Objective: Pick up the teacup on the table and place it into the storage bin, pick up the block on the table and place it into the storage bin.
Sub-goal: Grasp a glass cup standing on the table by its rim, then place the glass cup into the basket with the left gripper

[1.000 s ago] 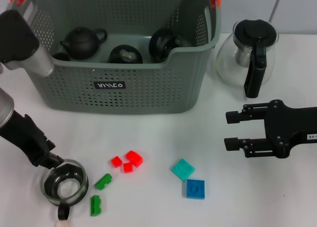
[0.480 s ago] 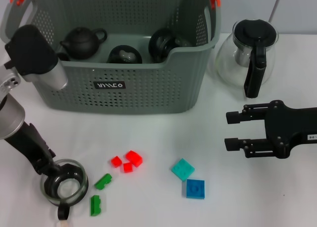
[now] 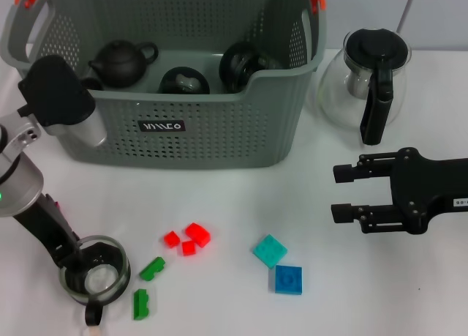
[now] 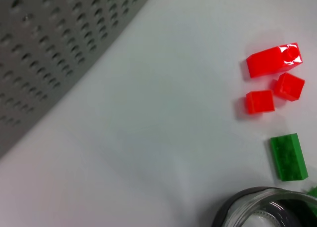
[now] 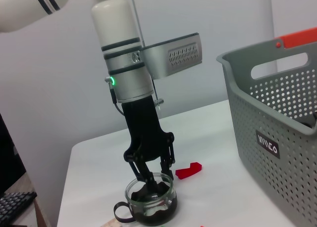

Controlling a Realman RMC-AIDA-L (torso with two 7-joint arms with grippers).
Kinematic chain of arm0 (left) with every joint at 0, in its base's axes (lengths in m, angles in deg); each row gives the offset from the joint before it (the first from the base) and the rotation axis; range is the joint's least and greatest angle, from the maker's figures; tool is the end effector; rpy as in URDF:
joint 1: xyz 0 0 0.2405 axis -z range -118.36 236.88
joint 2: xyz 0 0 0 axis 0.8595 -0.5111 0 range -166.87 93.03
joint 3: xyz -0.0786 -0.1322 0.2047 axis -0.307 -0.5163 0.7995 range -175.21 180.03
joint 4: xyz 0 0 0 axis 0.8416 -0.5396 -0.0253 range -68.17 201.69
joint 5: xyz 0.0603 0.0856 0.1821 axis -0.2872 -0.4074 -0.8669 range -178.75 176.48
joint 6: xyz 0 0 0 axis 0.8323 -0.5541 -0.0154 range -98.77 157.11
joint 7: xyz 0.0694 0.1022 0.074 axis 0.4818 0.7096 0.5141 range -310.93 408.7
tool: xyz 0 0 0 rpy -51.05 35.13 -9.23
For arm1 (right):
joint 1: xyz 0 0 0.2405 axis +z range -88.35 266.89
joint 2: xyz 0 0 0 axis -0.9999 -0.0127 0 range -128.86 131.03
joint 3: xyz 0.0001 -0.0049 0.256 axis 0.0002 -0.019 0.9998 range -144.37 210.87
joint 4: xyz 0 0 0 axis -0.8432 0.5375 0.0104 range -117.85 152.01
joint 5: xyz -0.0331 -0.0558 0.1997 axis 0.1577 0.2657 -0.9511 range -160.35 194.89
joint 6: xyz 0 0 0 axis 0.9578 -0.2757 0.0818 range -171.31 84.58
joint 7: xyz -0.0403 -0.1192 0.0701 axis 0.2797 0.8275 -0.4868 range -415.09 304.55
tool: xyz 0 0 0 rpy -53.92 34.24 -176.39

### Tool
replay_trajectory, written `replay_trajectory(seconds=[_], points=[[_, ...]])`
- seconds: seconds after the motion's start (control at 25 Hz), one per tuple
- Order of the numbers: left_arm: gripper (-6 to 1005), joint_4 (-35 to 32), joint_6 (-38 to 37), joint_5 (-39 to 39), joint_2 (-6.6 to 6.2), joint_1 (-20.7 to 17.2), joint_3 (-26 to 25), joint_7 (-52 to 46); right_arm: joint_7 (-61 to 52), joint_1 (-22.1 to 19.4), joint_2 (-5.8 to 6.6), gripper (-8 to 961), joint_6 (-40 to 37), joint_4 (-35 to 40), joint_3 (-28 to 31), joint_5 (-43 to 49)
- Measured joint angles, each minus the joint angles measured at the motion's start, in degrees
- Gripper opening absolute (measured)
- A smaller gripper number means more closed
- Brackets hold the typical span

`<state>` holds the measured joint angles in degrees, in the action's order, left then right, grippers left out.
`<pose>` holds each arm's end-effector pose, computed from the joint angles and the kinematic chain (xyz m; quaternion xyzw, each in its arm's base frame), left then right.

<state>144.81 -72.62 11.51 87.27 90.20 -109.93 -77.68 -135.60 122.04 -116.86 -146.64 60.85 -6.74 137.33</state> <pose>-0.2406 0.3177 0.0230 -0.8989 -0.2951 0.3018 0.1173 0.2368 0.3178 0.0175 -0.9659 0.1387 0.2170 0.0269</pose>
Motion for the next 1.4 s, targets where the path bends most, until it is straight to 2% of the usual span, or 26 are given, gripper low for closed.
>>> replay_trajectory(seconds=[0.32,0.88,1.2,1.4], points=[[387,-3.62,1.1,-0.06,0.0,1.28,0.2,-0.34,0.0,-0.17,0.0,683,0.0,-0.03,0.0,0.0],[385,-3.9,1.14,-0.09,0.0,2.07,0.04,-1.58,0.16,-0.25,0.0,683,0.01,-0.49,0.0,0.01],[42,-3.97,1.04,-0.65,-0.12,2.26,0.07,-2.02,0.19,-0.25,0.0,684,0.01,-0.54,0.0,0.01],[52,-1.71,-1.77,1.95,-0.16,2.3,-2.5,0.2,0.26,-0.25,0.0,684,0.01,-0.54,0.0,0.01]])
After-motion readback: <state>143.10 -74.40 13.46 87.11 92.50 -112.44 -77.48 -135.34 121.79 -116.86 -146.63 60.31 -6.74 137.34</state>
